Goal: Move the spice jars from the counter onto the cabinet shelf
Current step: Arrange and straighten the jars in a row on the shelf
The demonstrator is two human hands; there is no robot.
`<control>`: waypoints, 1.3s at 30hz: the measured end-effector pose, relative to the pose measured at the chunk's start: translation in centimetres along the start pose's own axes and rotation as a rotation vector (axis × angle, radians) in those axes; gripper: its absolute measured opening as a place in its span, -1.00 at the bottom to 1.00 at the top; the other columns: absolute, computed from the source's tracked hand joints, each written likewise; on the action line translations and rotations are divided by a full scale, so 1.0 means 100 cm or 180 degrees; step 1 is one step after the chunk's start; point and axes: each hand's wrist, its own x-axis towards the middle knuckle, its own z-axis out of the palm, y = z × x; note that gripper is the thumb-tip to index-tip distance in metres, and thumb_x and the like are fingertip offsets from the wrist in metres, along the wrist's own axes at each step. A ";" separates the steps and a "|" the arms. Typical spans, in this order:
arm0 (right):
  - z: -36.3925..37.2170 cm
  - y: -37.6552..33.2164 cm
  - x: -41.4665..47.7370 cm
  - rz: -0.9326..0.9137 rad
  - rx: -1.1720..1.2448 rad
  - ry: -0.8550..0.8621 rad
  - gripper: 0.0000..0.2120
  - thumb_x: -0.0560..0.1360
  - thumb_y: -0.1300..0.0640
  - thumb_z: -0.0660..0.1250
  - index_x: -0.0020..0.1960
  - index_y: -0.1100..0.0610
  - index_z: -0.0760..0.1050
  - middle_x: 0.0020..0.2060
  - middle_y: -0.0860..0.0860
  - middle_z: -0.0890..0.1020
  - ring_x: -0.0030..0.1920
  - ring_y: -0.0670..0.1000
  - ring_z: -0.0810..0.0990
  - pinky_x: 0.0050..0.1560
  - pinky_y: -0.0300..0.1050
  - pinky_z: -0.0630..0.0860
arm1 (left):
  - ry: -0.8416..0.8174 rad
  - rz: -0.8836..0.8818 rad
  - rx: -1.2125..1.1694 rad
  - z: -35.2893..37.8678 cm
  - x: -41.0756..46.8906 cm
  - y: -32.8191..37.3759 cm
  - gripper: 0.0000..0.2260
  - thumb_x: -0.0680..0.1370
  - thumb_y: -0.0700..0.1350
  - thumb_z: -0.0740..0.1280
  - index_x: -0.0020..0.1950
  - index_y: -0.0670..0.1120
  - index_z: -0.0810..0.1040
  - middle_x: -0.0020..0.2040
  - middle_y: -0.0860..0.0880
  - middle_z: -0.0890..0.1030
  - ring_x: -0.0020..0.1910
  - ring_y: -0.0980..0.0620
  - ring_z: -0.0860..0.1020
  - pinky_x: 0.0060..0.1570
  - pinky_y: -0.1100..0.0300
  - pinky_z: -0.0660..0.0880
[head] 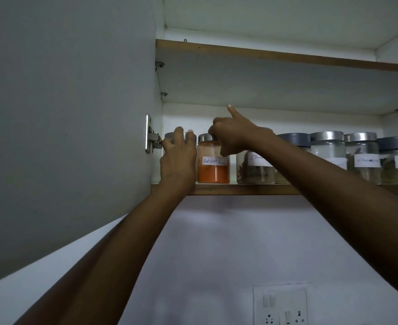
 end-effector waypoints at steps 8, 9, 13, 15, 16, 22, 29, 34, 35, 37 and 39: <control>0.009 -0.013 0.029 0.0226 -0.0082 -0.0319 -0.76 0.51 0.24 0.22 -0.28 0.24 0.25 -0.27 0.07 0.45 0.12 0.14 0.50 0.48 0.12 -0.03 | -0.0126 -0.0462 0.0388 0.013 0.029 0.009 -0.47 0.47 -0.26 0.38 0.39 -0.21 0.28 0.40 -0.17 0.16 0.33 -0.27 0.24 0.09 0.09 0.47; 0.011 -0.014 0.033 0.0250 -0.0019 -0.0348 -0.79 0.51 0.25 0.22 -0.26 0.25 0.28 -0.23 0.10 0.49 0.14 0.15 0.49 0.47 0.11 0.03 | -0.0195 -0.0530 0.0356 0.015 0.034 0.009 -0.51 0.48 -0.25 0.38 0.36 -0.20 0.32 0.39 -0.17 0.17 0.33 -0.27 0.24 0.09 0.10 0.46; 0.026 -0.016 0.049 0.0441 0.0357 -0.0454 -0.79 0.52 0.23 0.23 0.13 0.27 0.43 0.00 0.17 0.50 0.00 0.13 0.47 0.10 -0.04 0.45 | -0.0339 -0.0609 0.0219 0.027 0.046 0.005 -0.58 0.49 -0.27 0.35 0.33 -0.21 0.36 0.37 -0.16 0.19 0.30 -0.24 0.26 0.08 0.11 0.44; 0.034 -0.018 0.055 0.0475 0.0449 -0.0424 -0.78 0.52 0.24 0.23 0.15 0.27 0.43 -0.09 0.13 0.45 -0.12 0.09 0.44 -0.10 -0.09 0.43 | -0.0320 -0.0633 0.0175 0.035 0.050 0.003 -0.59 0.50 -0.27 0.34 0.33 -0.21 0.37 0.38 -0.16 0.19 0.27 -0.22 0.28 0.07 0.11 0.43; 0.038 -0.018 0.058 0.0507 0.0474 -0.0425 -0.78 0.52 0.24 0.22 0.15 0.27 0.43 -0.10 0.12 0.45 -0.13 0.08 0.44 -0.12 -0.09 0.42 | -0.0327 -0.0659 0.0136 0.038 0.053 0.002 -0.60 0.50 -0.27 0.34 0.32 -0.20 0.38 0.38 -0.15 0.19 0.26 -0.21 0.29 0.06 0.13 0.42; 0.058 -0.017 0.071 0.0661 0.0670 -0.0450 -0.79 0.53 0.26 0.20 0.15 0.27 0.45 -0.09 0.11 0.47 -0.12 0.08 0.46 -0.07 -0.08 0.44 | -0.0567 -0.0766 0.0083 0.044 0.068 -0.003 -0.63 0.50 -0.24 0.35 0.29 -0.22 0.40 0.35 -0.17 0.23 0.19 -0.15 0.42 -0.05 0.17 0.35; 0.075 -0.016 0.081 0.0772 0.0781 -0.0637 -0.78 0.54 0.24 0.19 0.13 0.28 0.48 -0.03 0.15 0.54 -0.09 0.08 0.50 -0.02 -0.08 0.45 | -0.0705 -0.0775 0.0190 0.055 0.084 -0.013 -0.65 0.53 -0.22 0.30 0.31 -0.22 0.38 0.30 -0.18 0.33 0.22 -0.15 0.44 0.08 0.10 0.41; 0.094 -0.021 0.095 0.0775 0.0757 -0.0740 -0.66 0.52 0.10 0.20 0.27 0.16 0.42 0.19 0.16 0.47 0.22 0.18 0.43 0.19 0.06 0.40 | -0.1095 -0.0627 0.0506 0.069 0.093 -0.020 -0.68 0.55 -0.22 0.24 0.30 -0.22 0.40 0.26 -0.20 0.43 0.23 -0.16 0.44 0.19 0.02 0.45; 0.099 -0.021 0.099 0.0799 0.0757 -0.0738 -0.62 0.51 0.07 0.20 0.30 0.12 0.39 0.23 0.15 0.43 0.27 0.20 0.38 0.22 0.10 0.38 | -0.1193 -0.0568 0.0565 0.072 0.093 -0.023 -0.63 0.55 -0.21 0.22 0.36 -0.19 0.37 0.30 -0.20 0.40 0.27 -0.17 0.40 0.22 0.01 0.43; 0.103 -0.021 0.102 0.0839 0.0783 -0.0716 -0.60 0.50 0.05 0.21 0.33 0.09 0.36 0.25 0.14 0.40 0.29 0.21 0.34 0.22 0.11 0.37 | -0.1363 -0.0561 0.0681 0.076 0.095 -0.026 -0.53 0.56 -0.19 0.20 0.46 -0.11 0.23 0.41 -0.21 0.26 0.38 -0.19 0.27 0.30 -0.02 0.34; 0.102 -0.020 0.101 0.0833 0.0833 -0.0717 -0.62 0.50 0.06 0.22 0.30 0.11 0.39 0.22 0.14 0.43 0.26 0.19 0.39 0.18 0.08 0.41 | -0.1456 -0.0732 0.0659 0.079 0.096 -0.028 -0.47 0.56 -0.20 0.20 0.51 -0.12 0.12 0.49 -0.20 0.12 0.44 -0.20 0.18 0.36 -0.02 0.28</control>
